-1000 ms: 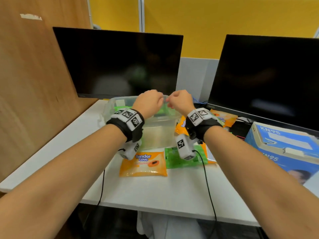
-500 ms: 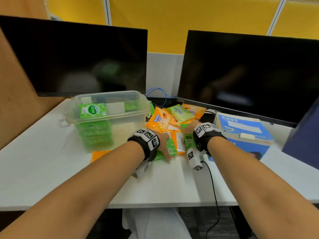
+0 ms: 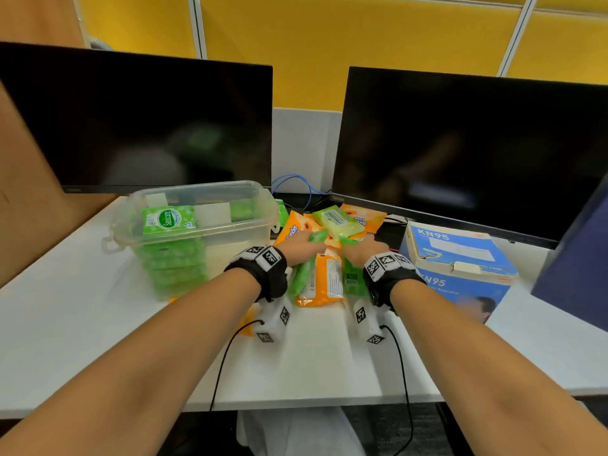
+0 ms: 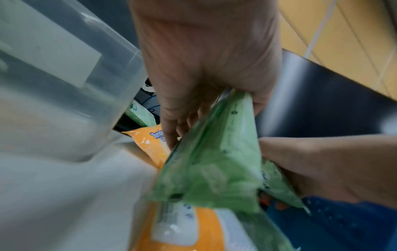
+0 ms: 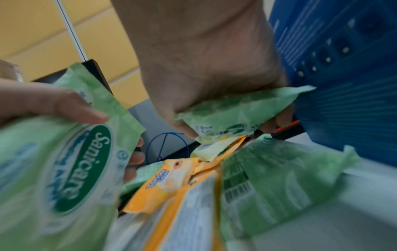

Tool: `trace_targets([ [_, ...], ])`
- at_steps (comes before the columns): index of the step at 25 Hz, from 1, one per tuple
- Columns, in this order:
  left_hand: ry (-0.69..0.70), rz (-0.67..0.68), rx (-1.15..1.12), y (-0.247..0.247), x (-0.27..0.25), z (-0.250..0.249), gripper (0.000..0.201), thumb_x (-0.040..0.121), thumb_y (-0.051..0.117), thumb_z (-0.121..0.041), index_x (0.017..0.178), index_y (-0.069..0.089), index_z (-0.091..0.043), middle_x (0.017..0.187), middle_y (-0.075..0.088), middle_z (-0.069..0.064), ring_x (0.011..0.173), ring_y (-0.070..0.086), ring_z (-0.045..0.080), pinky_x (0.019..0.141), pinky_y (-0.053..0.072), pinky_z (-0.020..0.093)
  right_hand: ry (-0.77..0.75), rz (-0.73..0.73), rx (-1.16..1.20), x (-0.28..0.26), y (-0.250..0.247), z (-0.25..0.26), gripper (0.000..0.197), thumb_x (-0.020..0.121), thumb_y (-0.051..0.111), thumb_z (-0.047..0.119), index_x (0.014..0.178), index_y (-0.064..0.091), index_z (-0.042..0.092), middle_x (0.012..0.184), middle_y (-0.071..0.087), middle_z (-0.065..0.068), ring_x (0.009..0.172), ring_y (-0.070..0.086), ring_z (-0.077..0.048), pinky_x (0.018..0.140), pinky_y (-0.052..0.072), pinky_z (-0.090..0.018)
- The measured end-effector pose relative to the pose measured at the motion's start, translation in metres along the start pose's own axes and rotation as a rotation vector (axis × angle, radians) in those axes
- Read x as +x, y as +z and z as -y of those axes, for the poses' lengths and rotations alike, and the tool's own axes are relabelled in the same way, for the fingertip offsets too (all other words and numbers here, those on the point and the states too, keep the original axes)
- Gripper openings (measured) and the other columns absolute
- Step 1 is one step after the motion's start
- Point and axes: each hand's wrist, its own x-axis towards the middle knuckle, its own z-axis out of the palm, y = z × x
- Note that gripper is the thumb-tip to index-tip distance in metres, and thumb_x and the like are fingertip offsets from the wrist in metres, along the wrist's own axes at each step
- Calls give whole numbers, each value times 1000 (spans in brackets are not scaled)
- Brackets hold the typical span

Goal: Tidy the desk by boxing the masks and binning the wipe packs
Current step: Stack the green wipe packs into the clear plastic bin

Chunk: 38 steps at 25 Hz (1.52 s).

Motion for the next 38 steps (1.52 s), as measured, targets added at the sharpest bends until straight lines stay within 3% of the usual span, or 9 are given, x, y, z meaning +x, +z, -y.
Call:
trace_targets([
  [2, 56, -114, -332, -4, 1, -11, 29, 94, 50, -26, 116, 57, -8, 106, 59, 11, 96, 59, 23, 82, 46, 32, -83, -4, 256, -15, -19, 10, 75, 79, 48, 57, 140, 38, 13, 131, 48, -18, 117, 51, -36, 100, 44, -45],
  [4, 91, -217, -617, -12, 3, -21, 16, 95, 50, -19, 82, 56, -13, 86, 58, 12, 79, 59, 25, 72, 48, 32, -187, 132, 821, -25, -36, 16, 42, 78, 46, 44, 99, 59, 10, 94, 60, -13, 88, 58, -31, 89, 50, -46],
  [7, 187, -341, -851, -30, 14, -26, 14, 95, 55, -20, 99, 63, -10, 110, 67, 16, 104, 65, 32, 93, 52, 46, -166, 483, 1388, -47, -56, 15, 43, 80, 42, 33, 107, 62, 6, 109, 65, -17, 96, 62, -32, 92, 47, -44],
  [11, 159, -474, -885, -55, 22, -27, 55, 91, 53, -45, 126, 53, -2, 124, 62, 16, 111, 62, 31, 97, 49, 49, -404, 724, 1459, -83, -82, 32, 39, 91, 42, 33, 113, 63, 8, 110, 69, -16, 96, 67, -32, 91, 49, -47],
  [19, 165, -657, -630, -115, -33, -29, 65, 93, 47, -51, 133, 27, -3, 126, 50, 11, 115, 53, 26, 93, 46, 38, -555, 779, 1173, -124, -71, 126, 25, 97, 51, 21, 116, 61, 9, 101, 72, -13, 92, 70, -28, 90, 54, -43],
  [23, 42, -833, -448, -142, -50, 0, 50, 102, 33, -37, 131, 30, 3, 130, 49, 19, 118, 49, 31, 83, 35, 31, -600, 471, 839, -131, -45, 182, 88, 59, 84, 49, 130, 52, 7, 119, 66, -12, 106, 66, -29, 92, 53, -47],
  [30, -233, -412, 450, -184, -65, 84, 49, 98, 41, -40, 119, 61, 1, 118, 61, 17, 109, 56, 32, 93, 43, 36, -471, 156, 403, -134, 4, 222, 67, 87, 65, 33, 136, 36, -3, 126, 54, -13, 119, 54, -30, 92, 47, -33],
  [35, -200, -310, 507, -175, -53, 119, 60, 93, 45, -53, 146, 36, -27, 153, 35, 7, 139, 34, 29, 114, 30, 41, -672, 99, -353, -58, 61, 248, 57, 78, 67, 39, 127, 54, 11, 122, 64, -9, 100, 63, -34, 83, 54, -43],
  [38, -269, -286, 545, -176, -43, 125, 65, 82, 44, -63, 143, 35, -40, 151, 36, 8, 139, 29, 34, 114, 25, 48, -682, 128, -526, -152, 12, 221, 46, 90, 59, 17, 133, 50, 5, 130, 55, -10, 118, 55, -34, 96, 45, -41],
])
